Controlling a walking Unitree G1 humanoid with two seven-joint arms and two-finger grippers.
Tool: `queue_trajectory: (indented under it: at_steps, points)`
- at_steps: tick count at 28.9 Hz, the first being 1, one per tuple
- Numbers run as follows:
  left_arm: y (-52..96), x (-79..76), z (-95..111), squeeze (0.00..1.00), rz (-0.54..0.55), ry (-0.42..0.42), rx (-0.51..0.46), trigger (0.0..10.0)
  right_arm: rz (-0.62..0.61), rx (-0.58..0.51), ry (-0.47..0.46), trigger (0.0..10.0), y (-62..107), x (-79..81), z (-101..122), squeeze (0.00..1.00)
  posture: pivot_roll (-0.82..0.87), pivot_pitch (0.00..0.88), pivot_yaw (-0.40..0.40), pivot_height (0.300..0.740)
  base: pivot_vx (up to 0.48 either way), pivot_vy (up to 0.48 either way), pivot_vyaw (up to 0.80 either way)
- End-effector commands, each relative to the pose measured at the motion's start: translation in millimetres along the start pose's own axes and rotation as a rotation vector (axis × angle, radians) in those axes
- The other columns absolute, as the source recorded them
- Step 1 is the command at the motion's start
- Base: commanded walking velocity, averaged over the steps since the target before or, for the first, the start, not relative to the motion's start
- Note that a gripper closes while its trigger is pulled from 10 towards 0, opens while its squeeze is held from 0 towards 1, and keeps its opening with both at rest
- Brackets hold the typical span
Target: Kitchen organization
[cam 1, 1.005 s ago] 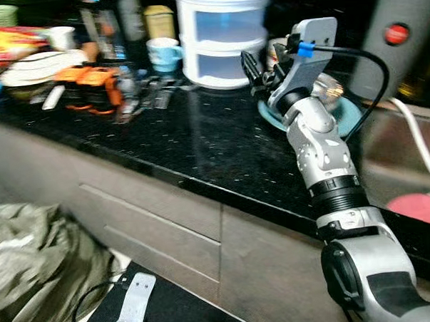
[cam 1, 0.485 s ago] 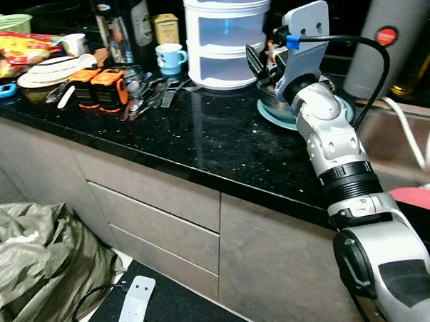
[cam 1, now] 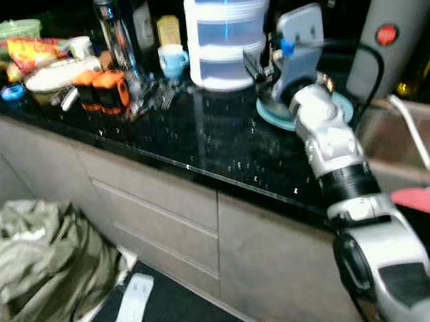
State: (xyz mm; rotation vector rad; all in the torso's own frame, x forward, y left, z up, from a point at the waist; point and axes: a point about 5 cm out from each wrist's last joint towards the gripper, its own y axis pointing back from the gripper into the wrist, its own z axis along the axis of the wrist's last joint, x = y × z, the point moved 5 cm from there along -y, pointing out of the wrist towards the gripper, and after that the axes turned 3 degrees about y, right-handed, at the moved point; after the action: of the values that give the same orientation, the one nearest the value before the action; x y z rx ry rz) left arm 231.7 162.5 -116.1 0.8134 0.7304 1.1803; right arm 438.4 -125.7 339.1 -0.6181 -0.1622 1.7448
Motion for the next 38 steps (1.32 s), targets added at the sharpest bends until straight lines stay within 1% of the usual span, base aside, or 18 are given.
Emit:
queue_trajectory:
  at_steps: [1, 9, 16, 20, 21, 23, 24, 25, 27, 28, 29, 30, 31, 32, 34, 35, 37, 38]
  points:
    - [1.9, 7.4, -3, 0.00, 0.020, 0.003, 0.006, 10.0, 0.021, 0.012, -0.025, 10.0, -0.1, 9.0, -4, 0.00, 0.01, 0.071, 0.007, 0.740, 0.000, 0.000, 0.00]
    - [1.9, 7.8, -4, 0.00, 0.024, -0.001, 0.008, 10.0, 0.025, 0.013, -0.028, 10.0, 0.3, 11.3, -4, 0.00, 0.01, 0.063, 0.001, 0.740, 0.000, 0.000, 0.00]
    - [1.8, 7.4, -4, 0.00, 0.023, -0.003, 0.007, 10.0, 0.014, 0.004, -0.023, 10.0, -1.9, 7.6, 0, 0.00, 0.01, 0.063, -0.001, 0.740, 0.000, 0.000, 0.00]
    - [1.7, 6.9, -3, 0.00, 0.021, 0.001, 0.002, 10.0, 0.021, -0.012, 0.038, 10.0, -6.3, -0.3, 8, 0.00, 0.02, 0.062, -0.003, 0.740, 0.000, 0.000, 0.00]
    - [1.6, 6.8, -3, 0.00, 0.020, 0.001, 0.001, 10.0, 0.038, -0.024, 0.094, 10.0, -9.5, -4.0, 14, 0.00, 0.02, 0.065, -0.004, 0.740, 0.000, 0.000, 0.00]
    - [1.6, 6.5, -2, 0.00, 0.019, 0.000, 0.001, 10.0, 0.062, -0.029, 0.157, 10.0, -12.1, -5.5, 18, 0.00, 0.02, 0.066, -0.005, 0.740, 0.000, 0.000, 0.00]
    - [1.5, 6.2, -2, 0.00, 0.018, -0.001, 0.001, 10.0, 0.096, -0.025, 0.207, 10.0, -14.4, -4.2, 20, 0.71, 0.02, 0.067, -0.007, 0.740, 0.000, 0.000, 0.00]
    - [1.5, 6.2, -2, 0.00, 0.018, -0.001, 0.001, 10.0, 0.096, -0.025, 0.207, 10.0, -14.4, -4.2, 20, 0.71, 0.02, 0.067, -0.007, 0.740, 0.000, 0.000, 0.00]
    - [1.5, 6.0, -2, 0.00, 0.017, -0.001, 0.000, 10.0, 0.119, -0.021, 0.238, 10.0, -15.7, -3.2, 21, 0.71, 0.02, 0.070, -0.007, 0.740, 0.000, 0.000, 0.00]
    - [1.4, 5.7, -2, 0.00, 0.016, -0.002, 0.000, 10.0, 0.156, 0.000, 0.302, 10.0, -17.8, -1.0, 20, 1.00, 0.02, 0.076, -0.008, 0.740, 0.000, 0.000, 0.00]
    - [1.3, 5.2, -2, 0.00, 0.015, -0.005, 0.000, 10.0, 0.232, 0.063, 0.440, 10.0, -20.7, 3.3, 12, 1.00, 0.02, 0.084, -0.011, 0.740, 0.000, 0.000, 0.00]
    - [1.3, 5.2, -2, 0.00, 0.015, -0.005, 0.000, 10.0, 0.232, 0.063, 0.440, 10.0, -20.7, 3.3, 12, 1.00, 0.02, 0.084, -0.011, 0.740, 0.000, 0.000, 0.00]
    - [1.2, 4.8, -2, 0.00, 0.014, -0.006, 0.000, 10.0, 0.273, 0.105, 0.511, 10.0, -20.9, 4.0, 6, 1.00, 0.02, 0.090, -0.015, 0.740, 0.000, 0.000, 0.00]
    - [1.1, 4.2, -3, 0.00, 0.012, -0.008, 0.001, 10.0, 0.342, 0.155, 0.571, 10.0, -18.9, 5.1, -2, 1.00, 0.02, 0.098, -0.017, 0.740, 0.000, 0.000, 0.00]
    - [1.1, 4.2, -3, 0.00, 0.012, -0.008, 0.001, 10.0, 0.342, 0.155, 0.571, 10.0, -18.9, 5.1, -2, 1.00, 0.02, 0.098, -0.017, 0.740, 0.000, 0.000, 0.00]
    - [1.0, 3.1, -4, 0.00, 0.008, -0.012, 0.002, 10.0, 0.434, 0.226, 0.601, 10.0, -15.0, 2.4, -11, 0.00, 0.01, 0.111, -0.020, 0.740, 0.000, 0.000, 0.00]
    - [0.9, 2.0, -5, 0.00, 0.003, -0.015, 0.003, 10.0, 0.480, 0.283, 0.634, 10.0, -12.3, -2.8, -16, 0.00, 0.01, 0.124, -0.021, 0.740, 0.000, 0.000, 0.00]
    - [0.9, 2.0, -5, 0.00, 0.003, -0.015, 0.003, 10.0, 0.480, 0.283, 0.634, 10.0, -12.3, -2.8, -16, 0.00, 0.01, 0.124, -0.021, 0.740, 0.000, 0.000, 0.00]
